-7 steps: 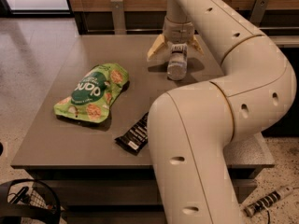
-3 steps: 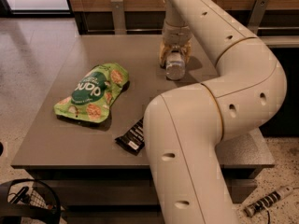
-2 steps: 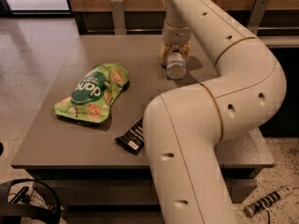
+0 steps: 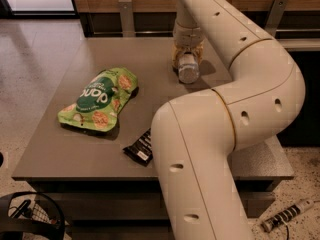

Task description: Place blue plastic bottle upright

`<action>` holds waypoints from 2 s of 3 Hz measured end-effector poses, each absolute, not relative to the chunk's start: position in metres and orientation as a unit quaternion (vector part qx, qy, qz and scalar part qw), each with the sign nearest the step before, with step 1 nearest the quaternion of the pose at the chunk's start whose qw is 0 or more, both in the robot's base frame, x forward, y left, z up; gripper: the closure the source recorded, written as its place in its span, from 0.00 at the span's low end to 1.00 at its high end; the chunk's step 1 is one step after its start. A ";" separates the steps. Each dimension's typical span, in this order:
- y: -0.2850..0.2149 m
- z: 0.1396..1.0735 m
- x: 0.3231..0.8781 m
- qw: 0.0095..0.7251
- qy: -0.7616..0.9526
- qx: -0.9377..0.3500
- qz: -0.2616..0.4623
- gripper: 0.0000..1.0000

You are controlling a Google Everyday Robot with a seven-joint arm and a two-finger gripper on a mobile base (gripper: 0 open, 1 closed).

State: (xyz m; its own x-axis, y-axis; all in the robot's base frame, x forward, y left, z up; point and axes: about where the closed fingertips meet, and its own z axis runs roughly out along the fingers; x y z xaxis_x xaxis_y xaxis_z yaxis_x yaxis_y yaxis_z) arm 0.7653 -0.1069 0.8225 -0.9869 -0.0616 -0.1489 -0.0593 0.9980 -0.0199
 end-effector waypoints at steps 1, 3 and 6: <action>-0.120 0.838 0.765 0.091 0.995 -0.015 -0.032 1.00; -0.167 0.890 0.747 0.140 0.988 0.020 -0.060 1.00; -0.229 0.942 0.708 0.237 0.971 -0.005 -0.002 1.00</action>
Offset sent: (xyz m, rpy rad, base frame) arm -0.0392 -0.0581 0.0687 -0.1440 -0.1150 -0.1460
